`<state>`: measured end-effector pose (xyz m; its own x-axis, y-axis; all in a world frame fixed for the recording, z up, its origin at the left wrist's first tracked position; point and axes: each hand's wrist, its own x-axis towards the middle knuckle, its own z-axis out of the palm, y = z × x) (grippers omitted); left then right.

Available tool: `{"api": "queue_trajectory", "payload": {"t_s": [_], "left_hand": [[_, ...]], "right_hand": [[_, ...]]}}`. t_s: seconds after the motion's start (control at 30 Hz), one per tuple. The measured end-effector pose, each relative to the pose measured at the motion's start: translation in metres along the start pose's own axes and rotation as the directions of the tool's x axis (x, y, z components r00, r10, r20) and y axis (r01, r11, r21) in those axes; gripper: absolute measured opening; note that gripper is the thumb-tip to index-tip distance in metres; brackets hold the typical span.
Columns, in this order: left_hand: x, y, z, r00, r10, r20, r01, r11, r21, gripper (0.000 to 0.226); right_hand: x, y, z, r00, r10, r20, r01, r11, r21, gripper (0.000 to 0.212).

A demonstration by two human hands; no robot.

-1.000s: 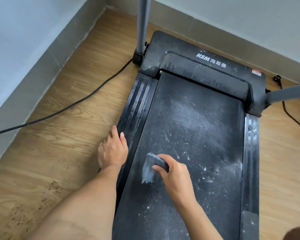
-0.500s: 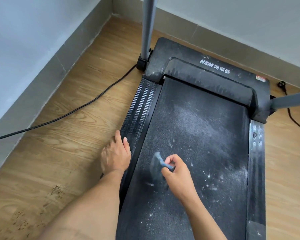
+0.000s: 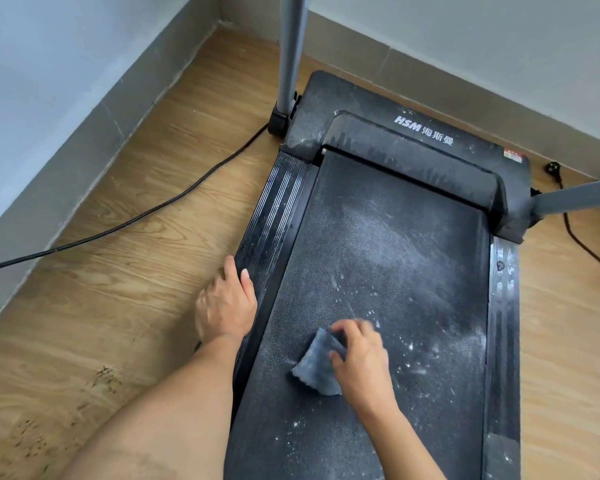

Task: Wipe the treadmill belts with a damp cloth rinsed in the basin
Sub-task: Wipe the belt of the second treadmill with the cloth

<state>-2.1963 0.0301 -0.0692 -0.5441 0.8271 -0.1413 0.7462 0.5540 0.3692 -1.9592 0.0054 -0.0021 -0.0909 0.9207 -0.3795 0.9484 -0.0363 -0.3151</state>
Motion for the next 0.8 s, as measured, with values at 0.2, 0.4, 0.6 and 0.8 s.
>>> {"api": "queue_trajectory", "payload": {"t_s": [0.2, 0.4, 0.6, 0.8], "left_hand": [[-0.001, -0.002, 0.002, 1.0, 0.004, 0.005, -0.004, 1.0, 0.006, 0.042], [0.0, -0.002, 0.005, 1.0, 0.004, -0.014, -0.004, 1.0, -0.004, 0.042], [0.0, -0.003, 0.005, 1.0, -0.002, -0.012, 0.002, 1.0, 0.007, 0.044], [0.0, 0.0, 0.004, 1.0, 0.004, -0.01, -0.004, 1.0, 0.029, 0.043]], "right_hand": [[-0.039, 0.001, 0.06, 0.984, -0.08, -0.159, 0.087, 0.996, 0.037, 0.066], [-0.016, -0.019, 0.097, 0.989, -0.089, -0.114, 0.087, 0.996, -0.023, 0.087], [0.126, -0.016, 0.042, 0.976, -0.164, -0.144, 0.142, 0.978, -0.156, 0.079], [0.171, -0.007, 0.018, 0.956, -0.273, -0.105, 0.266, 0.961, -0.075, 0.062]]}}
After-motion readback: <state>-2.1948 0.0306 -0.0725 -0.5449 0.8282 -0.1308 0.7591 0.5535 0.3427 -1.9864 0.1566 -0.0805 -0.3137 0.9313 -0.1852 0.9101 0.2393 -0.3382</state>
